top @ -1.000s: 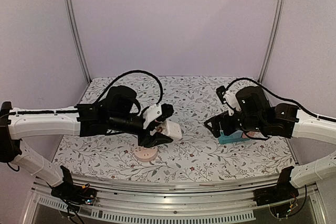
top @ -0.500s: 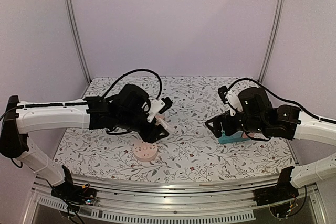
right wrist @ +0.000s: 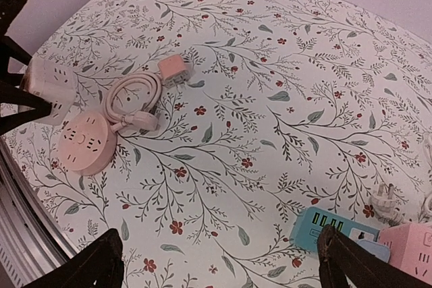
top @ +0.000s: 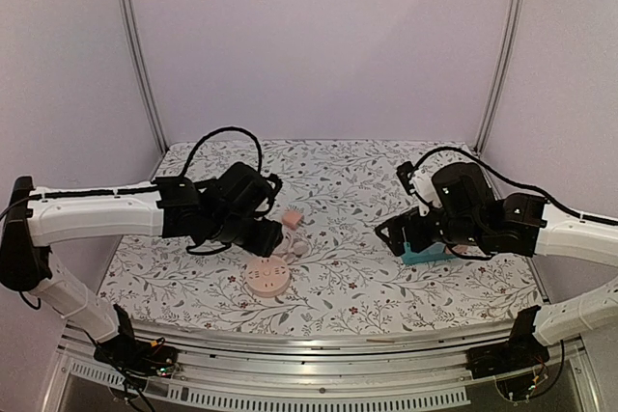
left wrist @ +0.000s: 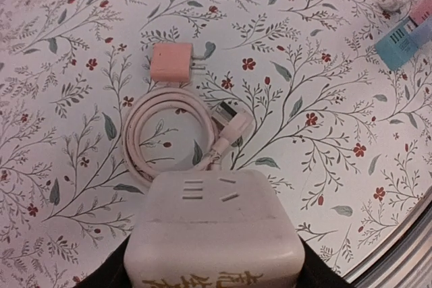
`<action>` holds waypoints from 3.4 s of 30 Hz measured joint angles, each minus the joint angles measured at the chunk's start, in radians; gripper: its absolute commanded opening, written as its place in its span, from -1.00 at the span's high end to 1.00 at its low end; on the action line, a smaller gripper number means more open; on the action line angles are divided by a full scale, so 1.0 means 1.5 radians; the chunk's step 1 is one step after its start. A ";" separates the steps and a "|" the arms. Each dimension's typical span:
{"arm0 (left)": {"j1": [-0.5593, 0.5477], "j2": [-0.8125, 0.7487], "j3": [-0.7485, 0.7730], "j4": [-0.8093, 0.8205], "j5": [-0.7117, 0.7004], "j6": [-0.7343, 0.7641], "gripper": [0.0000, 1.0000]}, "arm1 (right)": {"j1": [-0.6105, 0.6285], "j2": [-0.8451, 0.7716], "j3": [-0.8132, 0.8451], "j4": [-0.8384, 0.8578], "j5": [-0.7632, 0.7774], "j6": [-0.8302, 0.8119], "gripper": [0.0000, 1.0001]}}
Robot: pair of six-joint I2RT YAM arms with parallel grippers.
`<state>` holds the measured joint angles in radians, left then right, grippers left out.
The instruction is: Insert the plug
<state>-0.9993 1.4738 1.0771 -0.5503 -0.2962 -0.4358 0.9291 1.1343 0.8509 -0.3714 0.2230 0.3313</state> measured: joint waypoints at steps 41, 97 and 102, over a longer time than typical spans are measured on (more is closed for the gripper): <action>0.022 0.127 0.141 -0.330 0.025 -0.485 1.00 | 0.000 -0.003 -0.014 0.012 0.014 0.020 -0.98; 0.049 0.172 0.138 -0.303 0.066 -0.443 1.00 | 0.000 -0.004 -0.018 0.013 0.019 0.012 -0.98; 0.045 0.170 0.137 -0.302 0.070 -0.446 1.00 | 0.000 -0.004 -0.018 0.013 0.019 0.012 -0.98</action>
<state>-0.9325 1.7287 1.2819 -1.0031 -0.1913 -1.1046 0.9291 1.1290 0.8234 -0.3515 0.2508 0.3500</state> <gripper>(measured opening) 0.596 0.988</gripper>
